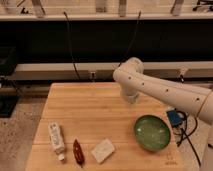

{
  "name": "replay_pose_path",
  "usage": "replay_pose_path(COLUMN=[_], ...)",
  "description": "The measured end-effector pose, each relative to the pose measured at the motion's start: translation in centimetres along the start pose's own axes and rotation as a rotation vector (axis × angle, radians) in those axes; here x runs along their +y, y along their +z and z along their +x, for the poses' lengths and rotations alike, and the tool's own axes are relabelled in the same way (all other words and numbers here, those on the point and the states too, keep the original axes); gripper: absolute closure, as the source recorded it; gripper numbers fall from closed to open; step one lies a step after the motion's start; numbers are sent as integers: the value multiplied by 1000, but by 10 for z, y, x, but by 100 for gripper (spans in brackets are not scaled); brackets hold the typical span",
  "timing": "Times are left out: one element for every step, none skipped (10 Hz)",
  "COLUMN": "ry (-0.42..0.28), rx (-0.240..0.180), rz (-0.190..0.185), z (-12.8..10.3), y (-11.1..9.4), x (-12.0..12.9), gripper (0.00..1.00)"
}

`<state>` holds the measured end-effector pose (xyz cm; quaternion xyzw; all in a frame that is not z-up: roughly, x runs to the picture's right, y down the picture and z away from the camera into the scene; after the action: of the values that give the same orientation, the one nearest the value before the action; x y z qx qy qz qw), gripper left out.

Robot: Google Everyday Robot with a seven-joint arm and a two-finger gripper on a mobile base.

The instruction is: Move the arm in a circular motion

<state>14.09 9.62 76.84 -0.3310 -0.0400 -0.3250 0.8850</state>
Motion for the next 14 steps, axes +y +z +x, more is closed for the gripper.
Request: replay_pose_path(ry=[-14,-22,-33,-49,-57,-64,-75,-84,-96,-108,-117,-125,-137,-146], rx=[3,4,5,5,7,8,9,8,10,11,12,12,13,14], rz=[0,1,2,5,5,6,4,3,1,2,1,-1,-2,-2], z=[3,4,4,2,3,4,6,6,5,5,6,6,7,8], y=[1,2,2,2,2,2,2,3,3,3,3,3,3,4], x=[0,0,-1,-4,-3,-3,-2,-3,-2,-2,-2,-2,-2,-2], gripper=[99,99,99,99,99,99,99,99,99,99,99,99,99,99])
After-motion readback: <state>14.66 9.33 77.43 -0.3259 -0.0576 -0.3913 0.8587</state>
